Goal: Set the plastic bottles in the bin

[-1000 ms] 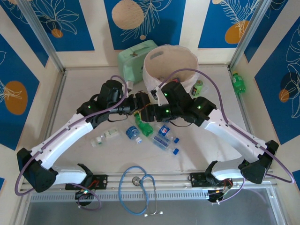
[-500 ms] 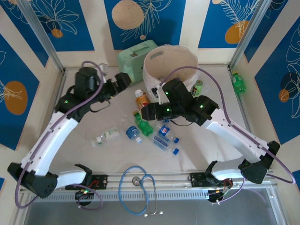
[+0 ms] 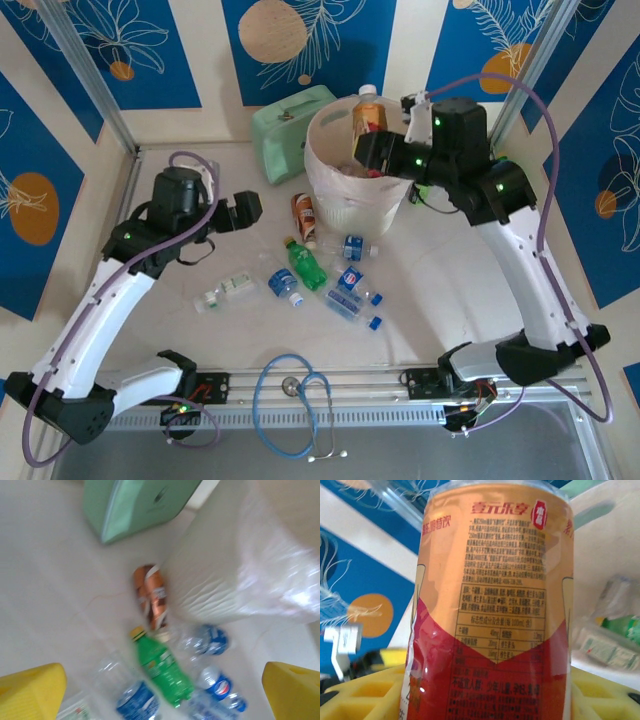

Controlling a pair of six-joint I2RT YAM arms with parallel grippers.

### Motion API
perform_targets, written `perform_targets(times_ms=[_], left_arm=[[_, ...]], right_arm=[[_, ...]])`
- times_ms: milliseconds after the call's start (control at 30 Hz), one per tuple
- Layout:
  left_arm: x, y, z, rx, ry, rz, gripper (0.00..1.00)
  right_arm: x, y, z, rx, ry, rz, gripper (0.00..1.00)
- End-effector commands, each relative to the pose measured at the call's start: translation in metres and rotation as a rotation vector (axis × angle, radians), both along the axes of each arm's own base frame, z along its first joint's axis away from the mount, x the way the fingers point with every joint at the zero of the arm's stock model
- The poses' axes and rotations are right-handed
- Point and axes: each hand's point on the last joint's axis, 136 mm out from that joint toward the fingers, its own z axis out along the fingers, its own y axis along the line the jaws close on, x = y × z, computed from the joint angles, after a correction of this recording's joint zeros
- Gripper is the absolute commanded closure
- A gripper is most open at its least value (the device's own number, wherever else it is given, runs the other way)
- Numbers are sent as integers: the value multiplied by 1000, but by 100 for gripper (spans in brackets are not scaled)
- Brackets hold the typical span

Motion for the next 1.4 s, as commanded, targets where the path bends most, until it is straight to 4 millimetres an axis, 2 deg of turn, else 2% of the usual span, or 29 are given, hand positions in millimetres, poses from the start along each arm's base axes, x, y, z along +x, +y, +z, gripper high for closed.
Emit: perform_targets(times_ms=[0,200,367,567,700,833,1033,1200,1367], left_arm=[[-15,17,-36,124,77,2,0],[-26,26,-77,164,170,41,0],[-33,36,-98,163,239,119,0],[-43,49,-110,131,305,246,0],[-51,51,-114,56,330,309,0],[-54,53,-121,47,345,334,0],[-60,47,-139,22,408,328,0],[-76,49,-155,-68,479,423,0],[-91,49,-179,-189,580,563,0]], right_arm=[[24,-3,-21,-35,59,0,45],[67,-6,-49,-64,122,-30,45],[91,-3,-65,-90,160,-34,43],[100,3,-72,-111,175,-20,23],[98,2,-65,-108,157,-20,17],[85,3,-52,-107,131,-11,17],[36,15,-35,-133,65,29,15],[-6,26,-46,-151,61,73,12],[-38,37,-64,-148,92,112,11]])
